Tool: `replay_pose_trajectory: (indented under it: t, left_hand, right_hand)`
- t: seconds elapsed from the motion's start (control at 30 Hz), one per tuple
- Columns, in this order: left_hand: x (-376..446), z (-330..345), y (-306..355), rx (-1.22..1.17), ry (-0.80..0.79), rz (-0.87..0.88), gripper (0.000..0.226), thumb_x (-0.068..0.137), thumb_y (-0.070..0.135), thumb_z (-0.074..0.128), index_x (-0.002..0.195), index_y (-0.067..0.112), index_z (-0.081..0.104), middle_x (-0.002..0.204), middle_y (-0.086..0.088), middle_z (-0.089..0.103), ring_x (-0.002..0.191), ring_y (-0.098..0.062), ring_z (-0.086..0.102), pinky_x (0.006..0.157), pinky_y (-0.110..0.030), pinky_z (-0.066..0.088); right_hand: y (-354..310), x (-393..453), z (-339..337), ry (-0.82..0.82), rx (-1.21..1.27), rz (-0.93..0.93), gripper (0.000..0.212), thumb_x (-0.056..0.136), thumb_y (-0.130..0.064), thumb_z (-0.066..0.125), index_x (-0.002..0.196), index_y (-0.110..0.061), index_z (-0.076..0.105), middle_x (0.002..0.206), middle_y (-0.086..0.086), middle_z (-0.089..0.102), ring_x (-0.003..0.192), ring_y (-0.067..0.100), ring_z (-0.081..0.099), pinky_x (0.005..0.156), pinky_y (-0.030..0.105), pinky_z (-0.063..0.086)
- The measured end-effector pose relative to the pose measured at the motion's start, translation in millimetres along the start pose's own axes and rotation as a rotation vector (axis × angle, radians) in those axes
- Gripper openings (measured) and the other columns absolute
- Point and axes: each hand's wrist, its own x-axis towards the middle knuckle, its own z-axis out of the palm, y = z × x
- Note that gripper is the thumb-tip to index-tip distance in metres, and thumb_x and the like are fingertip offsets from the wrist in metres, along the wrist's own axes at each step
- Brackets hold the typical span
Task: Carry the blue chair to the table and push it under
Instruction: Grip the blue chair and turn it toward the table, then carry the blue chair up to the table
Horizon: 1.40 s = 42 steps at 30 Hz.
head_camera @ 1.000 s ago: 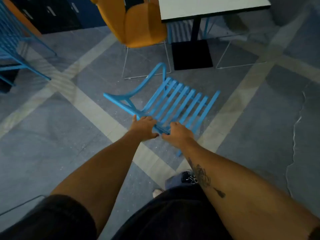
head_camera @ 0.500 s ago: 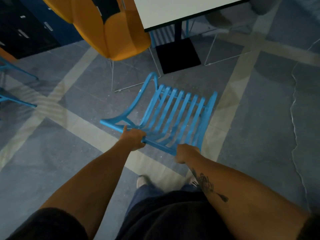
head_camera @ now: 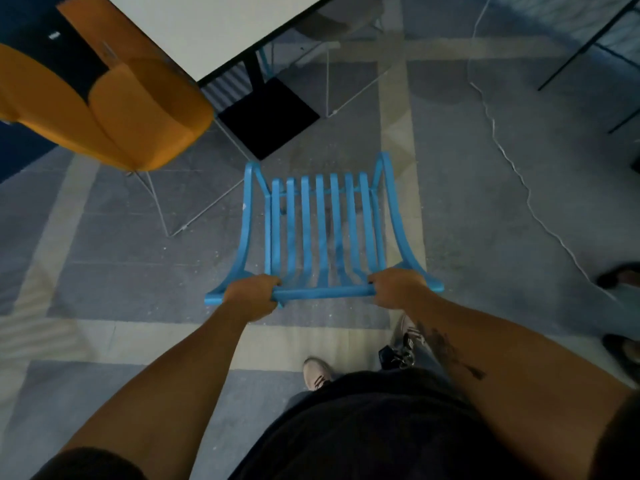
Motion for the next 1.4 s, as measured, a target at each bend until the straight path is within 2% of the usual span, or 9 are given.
replay_pose_trajectory:
  t: [0.1,0.3,0.4,0.5,0.67,0.9,1.13,1.4]
  left_hand:
    - [-3,4,-17,0.064,0.058,-0.078,0.035,0.101,0.041,0.057,0.135,0.037,0.065,0.134,0.001,0.070,0.124,-0.027,0.069,0.103,-0.045,0.057]
    - [-4,5,-16,0.149,0.033,-0.069,0.038,0.104,0.041,0.054,0.140,0.039,0.063,0.131,0.002,0.071,0.122,-0.026,0.070,0.103,-0.045,0.057]
    - [-4,1,-14,0.191,0.021,-0.038,0.037,0.104,0.039,0.054,0.140,0.039,0.063,0.131,0.002,0.071,0.122,-0.027,0.070,0.102,-0.047,0.058]
    - [-4,-3,-12,0.205,-0.005,-0.026,0.036,0.103,0.036,0.054,0.137,0.040,0.064,0.129,0.002,0.072,0.120,-0.027,0.070,0.102,-0.048,0.058]
    - [-2,-5,-1,0.186,-0.001,-0.017,0.034,0.103,0.033,0.053,0.134,0.039,0.066,0.124,0.002,0.073,0.117,-0.026,0.071,0.101,-0.046,0.058]
    - [11,-16,35,0.144,0.022,-0.017,0.032,0.104,0.035,0.055,0.133,0.040,0.068,0.125,0.003,0.073,0.118,-0.025,0.071,0.103,-0.045,0.058]
    - [31,-40,85,0.119,0.037,-0.077,0.038,0.105,0.034,0.056,0.141,0.041,0.065,0.131,0.003,0.072,0.122,-0.024,0.070,0.105,-0.042,0.057]
    - [62,-67,154,0.045,0.039,-0.154,0.035,0.105,0.040,0.055,0.138,0.039,0.068,0.127,0.002,0.072,0.119,-0.025,0.071,0.104,-0.044,0.058]
  right_hand:
    - [6,-6,6,0.064,-0.015,0.081,0.045,0.096,-0.023,0.050,0.139,-0.034,0.059,0.125,0.001,0.067,0.111,0.027,0.068,0.084,0.045,0.053]
    - [-2,-7,11,0.140,-0.049,0.177,0.041,0.101,-0.024,0.048,0.138,-0.027,0.064,0.127,0.003,0.067,0.115,0.029,0.068,0.096,0.046,0.052]
    - [0,-7,13,0.165,-0.055,0.172,0.042,0.102,-0.023,0.048,0.141,-0.030,0.063,0.125,0.002,0.067,0.111,0.026,0.069,0.092,0.042,0.053]
    - [4,-7,14,0.175,-0.075,0.136,0.052,0.104,-0.019,0.044,0.149,-0.043,0.053,0.123,0.001,0.067,0.108,0.025,0.070,0.084,0.039,0.051]
    - [16,-5,10,0.181,-0.073,0.099,0.051,0.103,-0.017,0.046,0.145,-0.044,0.057,0.120,-0.001,0.067,0.106,0.025,0.070,0.089,0.040,0.050]
    - [61,2,-16,0.182,-0.083,0.058,0.046,0.102,-0.017,0.049,0.140,-0.042,0.062,0.126,0.000,0.066,0.110,0.026,0.070,0.087,0.039,0.055]
    - [117,19,-56,0.180,-0.116,0.003,0.049,0.100,-0.019,0.052,0.141,-0.045,0.061,0.133,-0.001,0.064,0.118,0.026,0.068,0.096,0.041,0.055]
    - [192,50,-108,0.146,-0.159,-0.044,0.047,0.100,-0.020,0.055,0.140,-0.045,0.063,0.134,-0.002,0.064,0.122,0.026,0.067,0.100,0.042,0.054]
